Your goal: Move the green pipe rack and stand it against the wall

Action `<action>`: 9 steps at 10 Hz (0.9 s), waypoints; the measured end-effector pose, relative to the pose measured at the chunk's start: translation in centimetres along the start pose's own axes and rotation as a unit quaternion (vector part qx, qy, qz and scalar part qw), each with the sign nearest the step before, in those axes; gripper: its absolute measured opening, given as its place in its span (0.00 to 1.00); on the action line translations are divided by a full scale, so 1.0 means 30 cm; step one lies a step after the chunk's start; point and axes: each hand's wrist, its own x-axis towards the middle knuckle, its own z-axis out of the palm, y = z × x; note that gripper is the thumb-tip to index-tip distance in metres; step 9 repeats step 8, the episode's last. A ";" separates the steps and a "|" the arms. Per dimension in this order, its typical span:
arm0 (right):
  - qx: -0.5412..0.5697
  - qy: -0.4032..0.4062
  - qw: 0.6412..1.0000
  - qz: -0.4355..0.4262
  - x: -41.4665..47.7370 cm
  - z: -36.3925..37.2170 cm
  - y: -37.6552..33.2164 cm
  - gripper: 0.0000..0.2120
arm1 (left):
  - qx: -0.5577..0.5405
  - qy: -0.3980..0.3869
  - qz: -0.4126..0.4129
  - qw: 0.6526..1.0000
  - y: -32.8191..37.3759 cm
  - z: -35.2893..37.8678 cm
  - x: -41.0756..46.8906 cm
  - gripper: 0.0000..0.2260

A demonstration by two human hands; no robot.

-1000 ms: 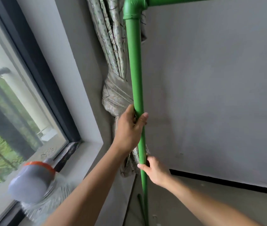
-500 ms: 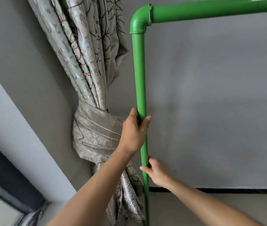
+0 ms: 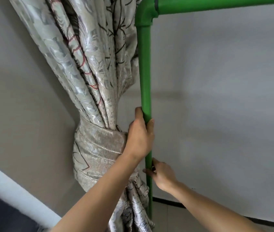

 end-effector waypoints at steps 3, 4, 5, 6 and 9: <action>-0.012 -0.024 0.998 -0.064 0.035 0.016 0.068 0.17 | -0.004 0.035 -0.009 0.999 -0.016 0.032 0.004 0.07; -0.013 -0.024 0.998 -0.055 0.017 0.016 0.062 0.16 | 0.001 0.037 -0.006 0.999 -0.016 0.037 -0.013 0.07; -0.018 -0.034 0.999 -0.025 0.001 0.008 0.049 0.14 | -0.003 0.037 0.004 0.999 -0.005 0.036 -0.036 0.07; 0.011 -0.044 0.999 0.009 -0.041 -0.013 0.027 0.14 | 0.003 0.024 -0.005 1.000 0.001 0.027 -0.055 0.08; 0.103 0.034 0.994 0.004 -0.293 -0.153 0.026 0.13 | -0.021 -0.017 0.014 1.000 -0.021 -0.012 -0.228 0.20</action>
